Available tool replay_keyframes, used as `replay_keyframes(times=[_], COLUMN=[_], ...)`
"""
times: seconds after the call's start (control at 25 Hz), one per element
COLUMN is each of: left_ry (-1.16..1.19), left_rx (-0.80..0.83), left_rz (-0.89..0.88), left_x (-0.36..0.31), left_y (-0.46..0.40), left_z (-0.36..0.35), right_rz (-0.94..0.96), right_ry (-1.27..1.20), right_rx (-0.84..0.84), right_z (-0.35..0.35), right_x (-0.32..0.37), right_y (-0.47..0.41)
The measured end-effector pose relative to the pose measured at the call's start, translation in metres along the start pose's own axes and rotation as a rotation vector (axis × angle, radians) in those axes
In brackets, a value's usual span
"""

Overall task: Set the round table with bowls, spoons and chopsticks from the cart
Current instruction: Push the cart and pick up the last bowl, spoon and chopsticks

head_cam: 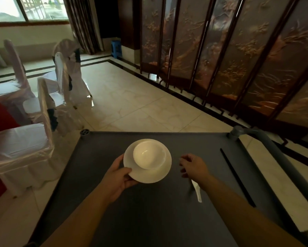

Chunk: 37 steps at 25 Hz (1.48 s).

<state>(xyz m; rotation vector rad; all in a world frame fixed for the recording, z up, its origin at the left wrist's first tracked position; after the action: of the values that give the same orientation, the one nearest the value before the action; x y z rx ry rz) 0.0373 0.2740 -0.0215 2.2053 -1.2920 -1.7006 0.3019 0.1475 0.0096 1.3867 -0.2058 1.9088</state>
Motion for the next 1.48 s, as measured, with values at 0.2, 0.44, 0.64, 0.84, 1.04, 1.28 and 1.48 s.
replay_keyframes(times=[0.2, 0.44, 0.64, 0.84, 1.04, 1.28, 1.48], left_ry=[-0.024, -0.020, -0.033, -0.036, -0.035, -0.008, 0.004], left_rx=[0.001, -0.008, -0.018, -0.016, -0.012, -0.005, -0.030], left_rz=[-0.026, -0.023, -0.036, -0.042, -0.030, -0.020, -0.028], left_x=[0.008, 0.014, 0.014, 0.016, 0.023, 0.035, 0.040], left_y=[0.003, 0.004, 0.007, 0.008, 0.002, -0.008, -0.009], left_z=[-0.035, -0.056, -0.065, -0.072, -0.089, -0.110, -0.114], right_rz=[-0.242, -0.484, -0.592, -0.570, -0.336, -0.174, -0.260], right_ry=[0.576, 0.289, 0.095, -0.297, -0.184, 0.432, 0.598], right_rx=[0.021, 0.127, 0.124, 0.147, 0.176, -0.157, -0.195], right_z=[0.048, 0.028, 0.022, 0.036, 0.101, 0.190, 0.205], right_x=[-0.086, -0.140, -0.150, -0.135, -0.113, -0.135, -0.166], right_y=[0.009, 0.017, 0.015, 0.020, 0.000, -0.033, -0.038])
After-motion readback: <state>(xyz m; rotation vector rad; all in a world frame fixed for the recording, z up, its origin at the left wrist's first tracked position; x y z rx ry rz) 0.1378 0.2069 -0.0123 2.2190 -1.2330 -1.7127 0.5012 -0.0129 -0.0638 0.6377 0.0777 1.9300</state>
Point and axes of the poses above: each hand's wrist, its own y-axis away from the middle knuckle, its own z-axis out of the back of the hand, x = y × z, the point moved 8 cm from there along -y, towards the middle knuckle, and after that the axes turned 3 degrees about z, right-handed, at the moved point
